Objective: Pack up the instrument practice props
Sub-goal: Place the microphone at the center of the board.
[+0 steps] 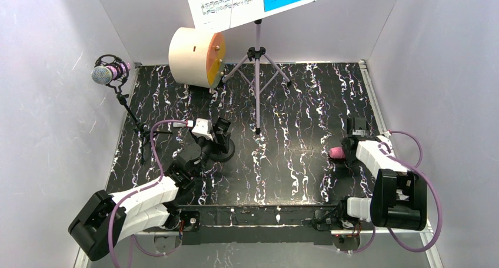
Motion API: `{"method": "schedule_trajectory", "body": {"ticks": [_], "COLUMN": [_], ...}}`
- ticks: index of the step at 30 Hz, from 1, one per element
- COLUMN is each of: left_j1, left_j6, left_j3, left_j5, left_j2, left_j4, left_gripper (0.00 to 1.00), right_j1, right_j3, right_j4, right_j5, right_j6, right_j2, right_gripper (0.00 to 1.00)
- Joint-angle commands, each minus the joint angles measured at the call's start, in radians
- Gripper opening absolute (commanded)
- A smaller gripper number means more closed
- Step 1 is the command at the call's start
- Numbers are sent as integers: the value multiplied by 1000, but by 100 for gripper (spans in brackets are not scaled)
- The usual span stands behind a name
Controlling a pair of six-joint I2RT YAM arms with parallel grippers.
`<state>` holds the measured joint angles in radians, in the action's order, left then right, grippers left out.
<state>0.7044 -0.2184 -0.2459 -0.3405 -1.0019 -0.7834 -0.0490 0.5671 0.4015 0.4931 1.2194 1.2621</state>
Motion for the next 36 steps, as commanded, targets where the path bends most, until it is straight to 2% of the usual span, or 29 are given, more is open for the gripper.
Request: {"method": "schedule_trajectory", "body": {"ticks": [1,4,7,9,17,22,25,32,36], "left_j1": [8,10,13,13,18,27,34,54,65], "left_j6": [14,16,17,17,22,21,15,-2,-59], "left_j3": [-7,-7,-8,-9,-9,-16,-15,-31,-49], "left_j5": [-38,-40,-41,-41,-48,-48,-72,-129,-189], "left_j2": [24,27,28,29,41,49,67,101,141], "left_j4": [4,4,6,6,11,21,31,60,107], "left_gripper": [69,70,70,70,70,71,75,82,84], "right_j1": [-7,-7,-8,-7,-8,-8,-8,-8,-1], "right_j3": [-35,-32,-7,14,37,60,74,119,129], "right_j4": [152,127,128,135,139,137,124,76,19], "right_j5": [-22,-30,-19,-15,-22,-39,-59,-210,-402], "right_j6": [-13,-50,-95,-116,-184,-302,-396,-591,-714], "right_j2": [81,53,31,25,-24,-129,-215,-346,-377], "right_gripper": [72,79,93,98,99,99,99,99,99]}}
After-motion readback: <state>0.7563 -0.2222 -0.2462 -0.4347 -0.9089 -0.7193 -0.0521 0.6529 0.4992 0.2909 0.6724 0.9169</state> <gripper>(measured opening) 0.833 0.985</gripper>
